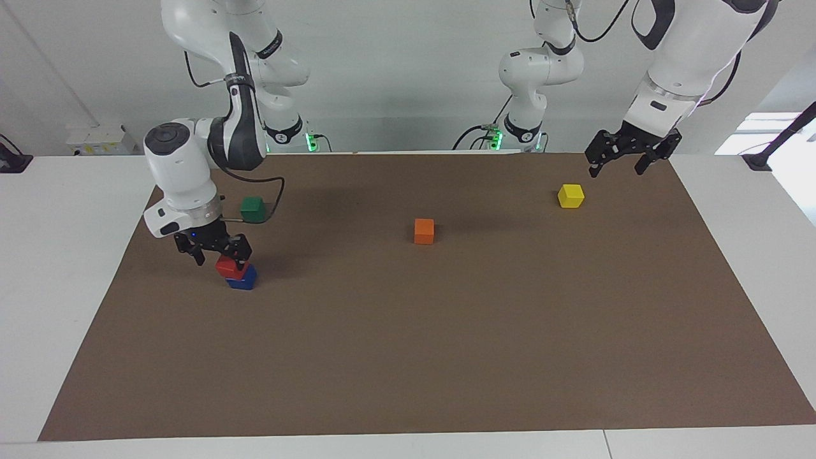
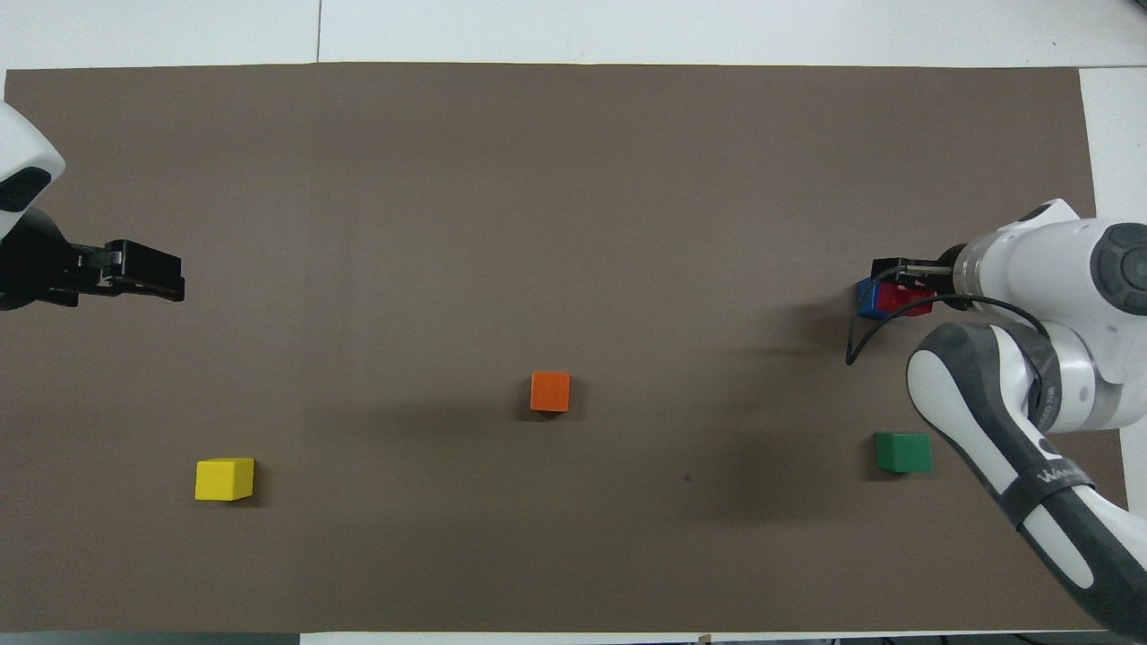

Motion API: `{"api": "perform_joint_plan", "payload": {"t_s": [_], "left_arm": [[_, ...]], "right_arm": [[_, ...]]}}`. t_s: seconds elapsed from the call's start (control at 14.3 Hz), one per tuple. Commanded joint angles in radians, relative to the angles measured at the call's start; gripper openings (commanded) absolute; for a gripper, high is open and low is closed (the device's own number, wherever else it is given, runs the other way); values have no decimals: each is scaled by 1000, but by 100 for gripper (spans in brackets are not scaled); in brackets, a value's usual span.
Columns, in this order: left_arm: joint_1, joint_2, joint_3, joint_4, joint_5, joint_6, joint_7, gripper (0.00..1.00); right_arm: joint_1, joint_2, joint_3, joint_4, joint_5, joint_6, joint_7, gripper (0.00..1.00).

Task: Transfer red block to right arm and stack on blue block
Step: 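Open the right gripper and lift it away from the stack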

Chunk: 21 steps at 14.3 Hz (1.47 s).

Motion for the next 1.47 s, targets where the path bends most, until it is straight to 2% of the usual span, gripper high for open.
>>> {"api": "perform_joint_plan", "payload": {"t_s": [0.0, 0.21, 0.7, 0.91, 1.12, 1.4], "left_arm": [[1, -21, 6, -23, -12, 10, 11, 100], [1, -21, 6, -23, -12, 10, 11, 100], [1, -21, 6, -23, -12, 10, 11, 100], [1, -21, 6, -21, -12, 10, 11, 100], [1, -21, 6, -23, -12, 10, 11, 100], [1, -21, 6, -23, -12, 10, 11, 100]], "right_arm": [[-12, -9, 13, 139, 27, -197, -69, 100], [-12, -44, 11, 240, 71, -423, -138, 100], [-22, -172, 7, 226, 73, -621, -184, 100], [-28, -137, 5, 307, 71, -618, -199, 100], [-25, -78, 7, 455, 70, -765, -199, 100], [-25, -74, 7, 457, 70, -739, -198, 100]]}}
